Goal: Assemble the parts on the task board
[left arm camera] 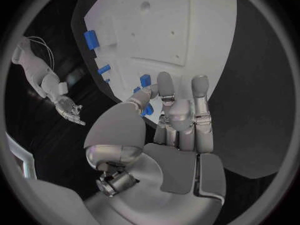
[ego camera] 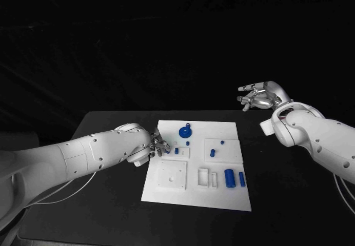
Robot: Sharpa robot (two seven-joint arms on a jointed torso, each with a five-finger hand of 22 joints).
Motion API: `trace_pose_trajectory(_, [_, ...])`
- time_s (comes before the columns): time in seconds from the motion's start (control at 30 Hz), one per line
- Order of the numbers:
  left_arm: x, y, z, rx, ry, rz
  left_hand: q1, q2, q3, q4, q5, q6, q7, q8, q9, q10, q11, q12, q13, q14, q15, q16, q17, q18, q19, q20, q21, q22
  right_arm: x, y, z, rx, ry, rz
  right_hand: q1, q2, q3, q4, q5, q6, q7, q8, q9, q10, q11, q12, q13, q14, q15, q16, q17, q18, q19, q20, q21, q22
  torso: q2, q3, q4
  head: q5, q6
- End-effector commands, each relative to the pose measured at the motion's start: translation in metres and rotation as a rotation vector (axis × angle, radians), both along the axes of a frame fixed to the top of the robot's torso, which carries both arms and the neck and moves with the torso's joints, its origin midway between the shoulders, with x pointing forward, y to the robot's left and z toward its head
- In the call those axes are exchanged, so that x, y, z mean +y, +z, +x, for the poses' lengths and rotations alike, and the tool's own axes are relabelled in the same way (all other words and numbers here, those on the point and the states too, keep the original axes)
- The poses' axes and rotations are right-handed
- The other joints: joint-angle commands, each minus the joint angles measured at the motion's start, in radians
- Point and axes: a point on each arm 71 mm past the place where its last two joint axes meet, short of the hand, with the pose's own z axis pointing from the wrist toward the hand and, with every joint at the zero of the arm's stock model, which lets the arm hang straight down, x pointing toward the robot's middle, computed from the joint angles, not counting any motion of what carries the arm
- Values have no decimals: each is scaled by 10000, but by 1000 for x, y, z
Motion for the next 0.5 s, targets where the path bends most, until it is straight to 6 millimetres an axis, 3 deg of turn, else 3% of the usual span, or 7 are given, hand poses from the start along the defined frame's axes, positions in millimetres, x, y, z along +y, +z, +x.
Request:
trace_pose_trajectory(0.03, [-2,0,0,-111,-167,109,85,64,406,-359,20,1284,-999,33,19,398,-145,45,8,-7,-39,32,-9,90,-11,23,24,170,1,0,0,-9,129,-98,-47,38,-32,-51,17,81,1,-12,10,-51,-4,20,-9,48,29,-36,-10,0,-55,-6,47,10,6,-1,7,11,16])
trace_pose_trajectory(0.5, [-2,-1,-1,49,-242,215,93,59,414,-359,27,1282,-997,32,21,398,-142,41,8,-10,-34,29,-20,88,-21,28,20,172,2,0,0,-11,131,-95,-68,48,-51,-51,37,84,0,-11,11,-56,-4,22,-8,43,30,-35,-5,1,-64,-4,69,-7,2,-11,2,12,-36])
